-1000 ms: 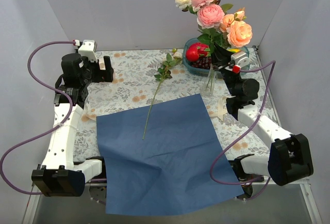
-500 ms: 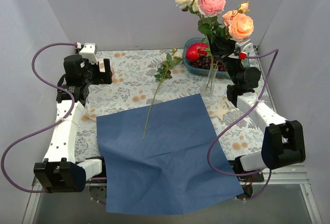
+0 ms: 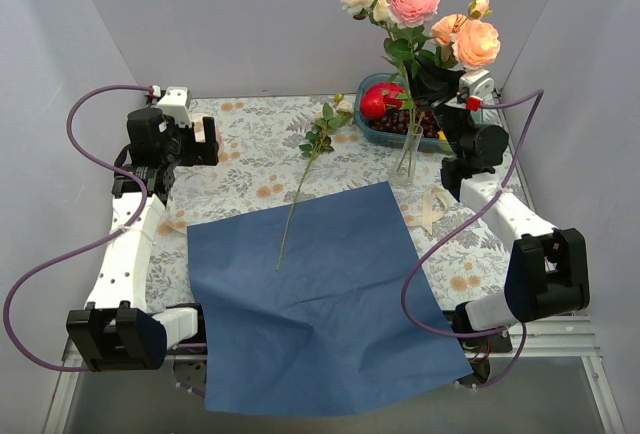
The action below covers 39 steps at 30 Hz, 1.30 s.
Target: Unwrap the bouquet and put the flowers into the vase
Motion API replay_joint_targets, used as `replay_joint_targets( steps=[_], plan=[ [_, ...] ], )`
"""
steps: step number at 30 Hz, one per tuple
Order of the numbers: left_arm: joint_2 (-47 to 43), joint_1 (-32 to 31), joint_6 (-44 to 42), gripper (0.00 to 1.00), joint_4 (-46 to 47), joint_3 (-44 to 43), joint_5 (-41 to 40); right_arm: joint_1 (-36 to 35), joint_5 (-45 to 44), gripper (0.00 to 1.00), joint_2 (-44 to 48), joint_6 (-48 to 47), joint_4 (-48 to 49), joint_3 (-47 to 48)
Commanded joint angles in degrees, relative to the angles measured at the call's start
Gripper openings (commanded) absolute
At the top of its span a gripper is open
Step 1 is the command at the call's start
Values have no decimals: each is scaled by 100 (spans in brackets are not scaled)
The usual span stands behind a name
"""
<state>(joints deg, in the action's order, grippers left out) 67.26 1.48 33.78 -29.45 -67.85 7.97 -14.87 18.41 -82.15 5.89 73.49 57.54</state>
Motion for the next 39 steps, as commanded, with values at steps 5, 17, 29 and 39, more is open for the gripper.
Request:
replay_joint_targets(
  steps=[5,17,29,39],
  plan=[
    [6,28,-73,98,98,-35,12,134,31,1,68,114,1378,-181],
    [50,28,-82,98,62,-96,-32,152,-162,1,-293,255,1729,-779],
    [76,28,-73,98,62,-123,-50,151,-365,5,-592,395,1125,-665],
    [50,28,-21,98,71,-132,-23,-121,-848,93,-38,26,-413,-647]
  ],
)
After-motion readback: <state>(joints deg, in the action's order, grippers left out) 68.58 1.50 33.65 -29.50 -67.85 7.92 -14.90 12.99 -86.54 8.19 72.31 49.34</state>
